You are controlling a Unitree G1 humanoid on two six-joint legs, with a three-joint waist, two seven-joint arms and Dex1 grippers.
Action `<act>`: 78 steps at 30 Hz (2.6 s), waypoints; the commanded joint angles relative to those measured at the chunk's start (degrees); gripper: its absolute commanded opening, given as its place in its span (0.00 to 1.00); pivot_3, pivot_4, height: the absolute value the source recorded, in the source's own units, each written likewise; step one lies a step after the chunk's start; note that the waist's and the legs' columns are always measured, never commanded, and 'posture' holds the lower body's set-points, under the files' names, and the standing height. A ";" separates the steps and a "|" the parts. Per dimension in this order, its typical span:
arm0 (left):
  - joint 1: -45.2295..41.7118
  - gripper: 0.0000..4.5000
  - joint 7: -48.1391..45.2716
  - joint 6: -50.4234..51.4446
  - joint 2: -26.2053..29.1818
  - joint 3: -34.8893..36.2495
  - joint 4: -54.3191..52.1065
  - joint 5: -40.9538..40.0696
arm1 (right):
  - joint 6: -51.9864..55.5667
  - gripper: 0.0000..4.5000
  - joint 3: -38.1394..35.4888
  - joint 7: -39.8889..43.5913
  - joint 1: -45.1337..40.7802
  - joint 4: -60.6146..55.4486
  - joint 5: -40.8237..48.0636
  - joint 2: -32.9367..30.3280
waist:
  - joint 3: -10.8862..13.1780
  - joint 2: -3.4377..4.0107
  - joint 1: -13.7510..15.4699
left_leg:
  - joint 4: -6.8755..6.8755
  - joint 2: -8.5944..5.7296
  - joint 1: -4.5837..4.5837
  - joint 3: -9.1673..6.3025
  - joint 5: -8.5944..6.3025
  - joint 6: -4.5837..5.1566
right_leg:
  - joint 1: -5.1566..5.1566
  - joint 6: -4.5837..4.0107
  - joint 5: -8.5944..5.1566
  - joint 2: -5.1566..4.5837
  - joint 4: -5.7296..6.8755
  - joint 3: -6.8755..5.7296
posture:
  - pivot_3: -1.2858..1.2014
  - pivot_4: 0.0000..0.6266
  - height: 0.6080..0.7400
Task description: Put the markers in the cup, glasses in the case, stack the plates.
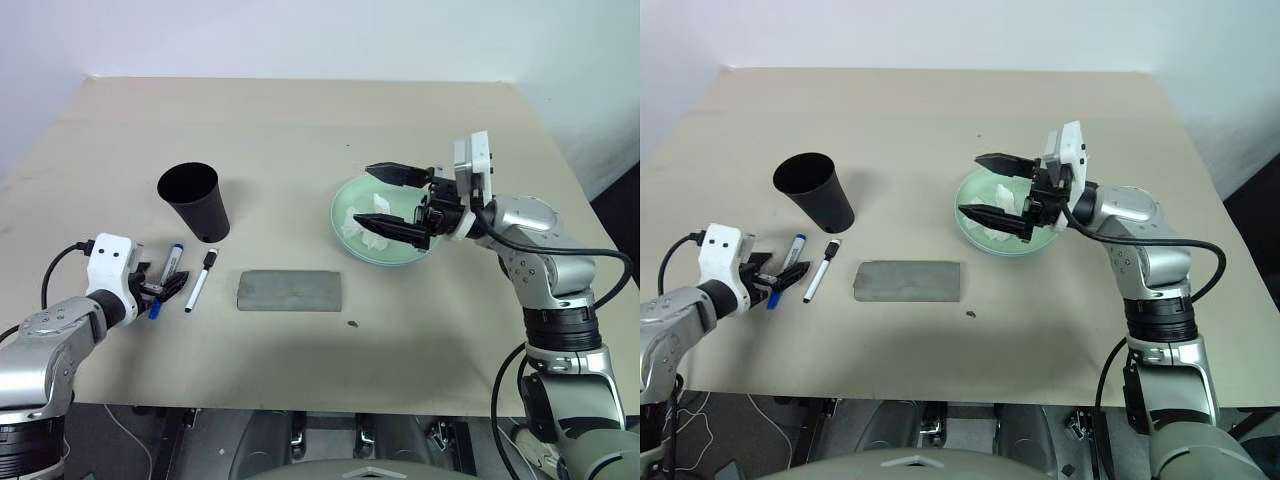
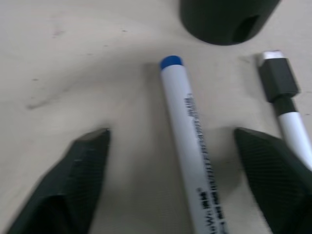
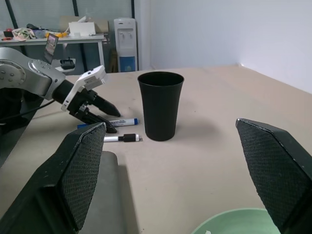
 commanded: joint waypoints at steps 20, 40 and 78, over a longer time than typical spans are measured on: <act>-11.57 0.07 14.90 8.44 2.40 7.11 5.57 8.48 | -2.97 1.00 0.08 0.45 -1.38 0.45 -0.61 -0.56 | 0.07 -0.19 0.29 | 0.00 0.08 0.09 -0.01 0.32 -0.28 | -0.03 0.02 0.01 0.06 0.28 -0.02 | 0.52 0.24 0.55; -34.98 0.07 -0.63 -54.28 -0.53 3.22 24.48 9.07 | -2.39 1.00 -0.25 -2.28 -2.69 0.59 0.51 1.40 | 0.06 -0.25 1.15 | 0.07 -0.01 -0.06 0.00 0.38 -0.24 | -0.03 0.15 0.13 -0.08 0.20 -0.25 | 0.52 0.24 0.55; -32.12 0.07 -12.17 -56.29 -13.83 -4.05 33.20 4.34 | -1.82 1.00 -0.96 -7.22 -0.23 -3.04 -0.45 -1.49 | 0.10 -0.32 1.11 | 0.26 -0.02 -0.01 -0.02 0.54 0.13 | 0.21 0.36 0.38 -0.01 0.21 -0.32 | 0.52 0.24 0.55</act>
